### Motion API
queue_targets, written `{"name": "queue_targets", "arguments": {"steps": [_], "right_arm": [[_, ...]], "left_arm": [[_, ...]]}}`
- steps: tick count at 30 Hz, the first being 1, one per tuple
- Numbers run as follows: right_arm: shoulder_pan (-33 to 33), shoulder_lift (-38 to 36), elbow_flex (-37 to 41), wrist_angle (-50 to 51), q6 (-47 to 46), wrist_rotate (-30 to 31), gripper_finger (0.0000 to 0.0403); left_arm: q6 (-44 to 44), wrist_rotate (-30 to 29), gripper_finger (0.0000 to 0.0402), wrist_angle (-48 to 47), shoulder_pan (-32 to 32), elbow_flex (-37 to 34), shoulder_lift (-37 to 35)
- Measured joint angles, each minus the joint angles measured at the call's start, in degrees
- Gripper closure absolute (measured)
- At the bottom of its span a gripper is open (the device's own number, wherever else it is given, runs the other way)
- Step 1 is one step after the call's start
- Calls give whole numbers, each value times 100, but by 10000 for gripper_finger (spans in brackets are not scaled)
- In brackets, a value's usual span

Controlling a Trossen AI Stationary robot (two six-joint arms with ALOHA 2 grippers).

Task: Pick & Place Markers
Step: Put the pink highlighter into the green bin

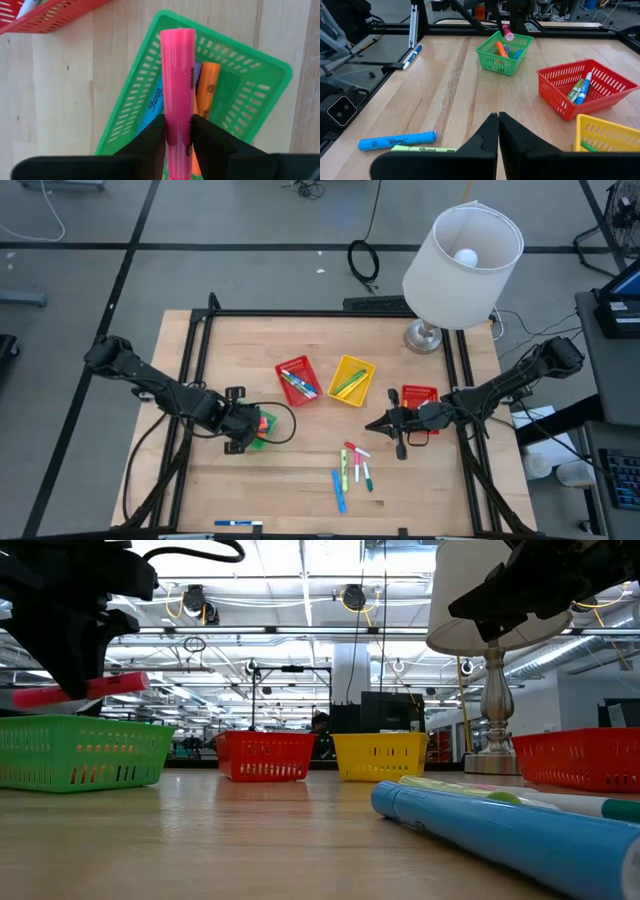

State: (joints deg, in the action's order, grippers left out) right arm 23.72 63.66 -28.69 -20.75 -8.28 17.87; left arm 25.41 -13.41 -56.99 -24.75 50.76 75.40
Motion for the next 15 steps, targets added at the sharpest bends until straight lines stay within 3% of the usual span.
{"name": "queue_targets", "arguments": {"steps": [7, 15], "right_arm": [[0, 2, 0, 0, -1, 0, 403], [-1, 0, 0, 0, -1, 0, 403]], "left_arm": [[114, -31, 346, 180, -2, -60, -2], [227, -37, 331, 761, -13, -785, 0]]}}
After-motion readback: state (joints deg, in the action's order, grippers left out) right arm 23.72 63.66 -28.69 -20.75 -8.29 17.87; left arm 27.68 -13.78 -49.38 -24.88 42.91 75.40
